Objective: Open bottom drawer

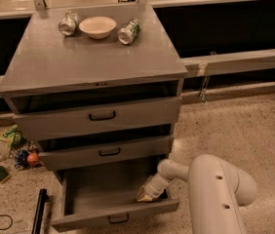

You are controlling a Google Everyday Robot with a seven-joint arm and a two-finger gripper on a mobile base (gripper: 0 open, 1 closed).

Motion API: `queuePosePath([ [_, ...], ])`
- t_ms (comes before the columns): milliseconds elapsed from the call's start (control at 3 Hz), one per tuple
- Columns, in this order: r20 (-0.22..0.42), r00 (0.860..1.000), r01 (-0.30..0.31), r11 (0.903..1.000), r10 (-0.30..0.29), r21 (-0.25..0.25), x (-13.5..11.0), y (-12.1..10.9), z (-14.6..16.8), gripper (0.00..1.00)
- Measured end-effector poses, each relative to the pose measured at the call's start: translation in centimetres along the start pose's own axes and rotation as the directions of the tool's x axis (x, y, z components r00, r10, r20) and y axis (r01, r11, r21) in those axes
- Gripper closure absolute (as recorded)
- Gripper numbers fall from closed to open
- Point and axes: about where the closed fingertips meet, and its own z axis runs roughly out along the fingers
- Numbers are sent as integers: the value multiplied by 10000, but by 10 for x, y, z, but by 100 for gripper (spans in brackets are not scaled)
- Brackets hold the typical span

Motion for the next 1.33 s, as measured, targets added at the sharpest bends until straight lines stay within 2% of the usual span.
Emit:
queuePosePath([
  [1333,0,10000,1,10000,-1,1,0,-1,0,100],
])
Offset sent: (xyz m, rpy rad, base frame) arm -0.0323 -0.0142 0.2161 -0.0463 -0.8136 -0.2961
